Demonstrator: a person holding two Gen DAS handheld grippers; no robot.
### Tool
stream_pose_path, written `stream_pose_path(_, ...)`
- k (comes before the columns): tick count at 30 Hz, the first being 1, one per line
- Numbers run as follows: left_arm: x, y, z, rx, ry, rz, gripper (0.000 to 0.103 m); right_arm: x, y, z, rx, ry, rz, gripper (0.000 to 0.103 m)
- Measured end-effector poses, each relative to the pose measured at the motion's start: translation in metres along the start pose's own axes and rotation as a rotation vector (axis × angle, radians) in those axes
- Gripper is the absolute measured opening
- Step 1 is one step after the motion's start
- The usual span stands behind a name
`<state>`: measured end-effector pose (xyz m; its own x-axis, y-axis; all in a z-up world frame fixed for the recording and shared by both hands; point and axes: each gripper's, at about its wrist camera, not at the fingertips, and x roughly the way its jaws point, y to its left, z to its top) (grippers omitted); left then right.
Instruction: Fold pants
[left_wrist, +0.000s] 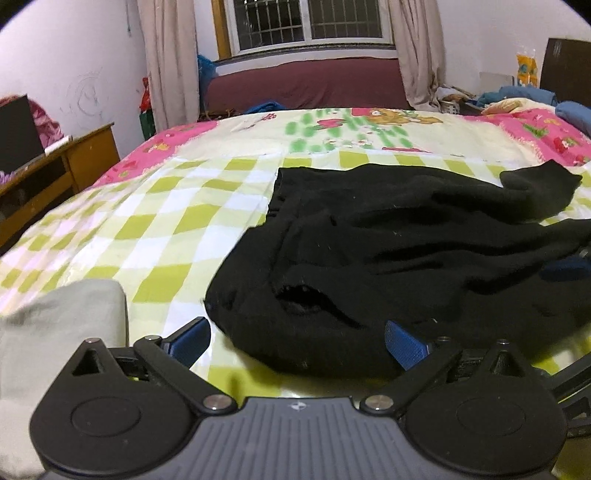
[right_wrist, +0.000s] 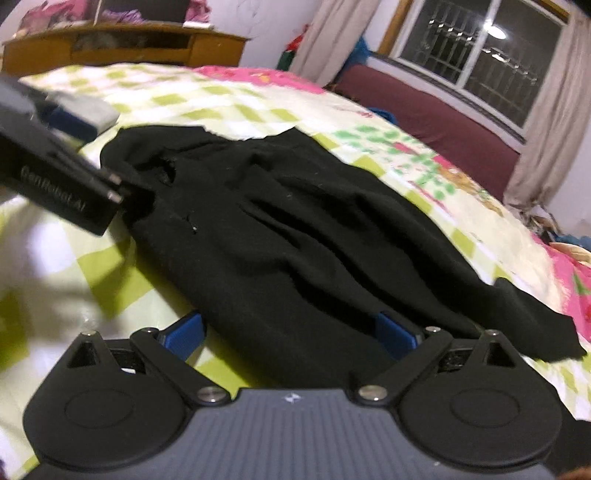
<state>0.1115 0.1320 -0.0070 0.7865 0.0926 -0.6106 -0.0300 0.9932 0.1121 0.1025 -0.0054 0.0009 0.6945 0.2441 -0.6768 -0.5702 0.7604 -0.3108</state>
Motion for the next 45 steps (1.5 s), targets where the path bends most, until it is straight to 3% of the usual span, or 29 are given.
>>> stream_pose_path(2,-0.005,0.004,0.002,0.012,-0.037,-0.013,0.103,0.002,-0.001,-0.001,-0.007,0.021,0.044,0.073)
stream_pose_path(5,-0.006,0.012,0.004,0.028,-0.071,-0.021,0.103,0.001,-0.001,-0.003,-0.035,0.021,0.066,0.072)
stream_pose_path(10,0.026,0.018,0.004,0.063,0.009,-0.028,0.103,0.008,0.0,0.003,-0.055,0.024,0.081,0.072)
stream_pose_path(11,0.03,0.019,0.004,0.058,0.025,-0.028,0.09,0.01,0.001,0.004,-0.057,0.025,0.08,0.071)
stream_pose_path(13,0.039,0.022,0.003,0.06,0.064,-0.013,0.073,0.013,0.0,0.005,-0.031,0.036,0.104,0.049)
stream_pose_path(14,0.04,0.024,0.002,0.06,0.068,-0.016,0.066,0.017,-0.001,0.006,0.005,0.059,0.135,0.026)
stream_pose_path(18,0.034,0.04,0.001,0.051,0.081,-0.04,0.057,0.017,0.014,0.013,0.029,0.101,0.134,0.014)
stream_pose_path(26,0.02,0.069,-0.014,0.114,0.108,0.065,0.056,-0.003,0.063,0.028,0.089,0.111,0.292,0.012)
stream_pose_path(28,0.016,0.077,-0.019,0.119,0.119,0.097,0.057,-0.006,0.077,0.033,0.102,0.098,0.32,0.018)
stream_pose_path(30,0.011,0.082,-0.022,0.104,0.122,0.105,0.059,-0.007,0.08,0.037,0.148,0.091,0.339,0.035)
stream_pose_path(33,-0.002,0.082,-0.021,0.087,0.094,0.117,0.06,-0.019,0.057,0.032,0.268,0.071,0.354,0.039)
stream_pose_path(36,-0.016,0.072,-0.019,0.103,0.055,0.138,0.06,-0.042,0.006,0.006,0.406,0.053,0.264,0.042)
stream_pose_path(39,-0.029,0.059,-0.014,0.103,0.02,0.112,0.06,-0.062,-0.059,-0.037,0.553,0.071,0.04,0.044)
stream_pose_path(42,-0.037,0.034,-0.007,0.107,-0.002,0.039,0.06,-0.078,-0.134,-0.095,0.763,0.142,-0.208,0.044)
stream_pose_path(45,-0.035,-0.009,0.001,0.153,-0.007,-0.057,0.061,-0.098,-0.206,-0.157,1.042,0.146,-0.371,0.047)
